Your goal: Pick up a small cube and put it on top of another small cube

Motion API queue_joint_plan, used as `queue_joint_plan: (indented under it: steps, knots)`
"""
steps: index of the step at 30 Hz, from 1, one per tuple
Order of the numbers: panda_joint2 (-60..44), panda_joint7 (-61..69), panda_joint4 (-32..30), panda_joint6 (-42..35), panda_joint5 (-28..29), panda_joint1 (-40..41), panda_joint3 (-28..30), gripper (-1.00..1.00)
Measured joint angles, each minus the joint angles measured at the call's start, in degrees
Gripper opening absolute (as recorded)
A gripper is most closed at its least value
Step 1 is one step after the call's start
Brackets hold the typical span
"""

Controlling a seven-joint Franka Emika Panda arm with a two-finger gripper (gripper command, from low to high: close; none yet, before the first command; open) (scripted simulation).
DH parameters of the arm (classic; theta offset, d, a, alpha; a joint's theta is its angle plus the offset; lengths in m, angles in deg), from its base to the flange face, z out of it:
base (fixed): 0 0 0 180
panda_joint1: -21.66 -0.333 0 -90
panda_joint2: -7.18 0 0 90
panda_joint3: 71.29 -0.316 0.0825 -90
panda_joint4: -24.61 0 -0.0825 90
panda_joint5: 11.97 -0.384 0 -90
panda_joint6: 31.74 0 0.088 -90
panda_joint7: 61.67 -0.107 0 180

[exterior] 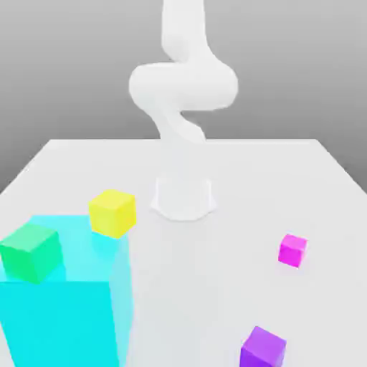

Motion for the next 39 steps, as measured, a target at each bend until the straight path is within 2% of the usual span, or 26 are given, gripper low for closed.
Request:
queue_joint_plan:
  steps: [8, 18, 27, 32, 33, 39]
  knots:
    - [-16.81, -14.06, -1.05, 5.60, 1.54, 3.51, -6.87, 0.00]
    - [-37.73, -33.78, -2.31, 12.34, 6.94, 4.34, -12.45, 0.00]
    - [-56.30, -49.74, -3.47, 18.50, 9.28, -0.05, -11.88, 0.00]
    - [-66.64, -53.93, -1.87, 25.72, 12.69, -3.34, -8.31, 0.00]
    - [-67.82, -54.30, -1.63, 26.64, 13.16, -3.77, -7.78, -1.00]
    - [-68.41, -54.51, -1.50, 27.25, 13.41, -3.98, -7.53, -1.00]
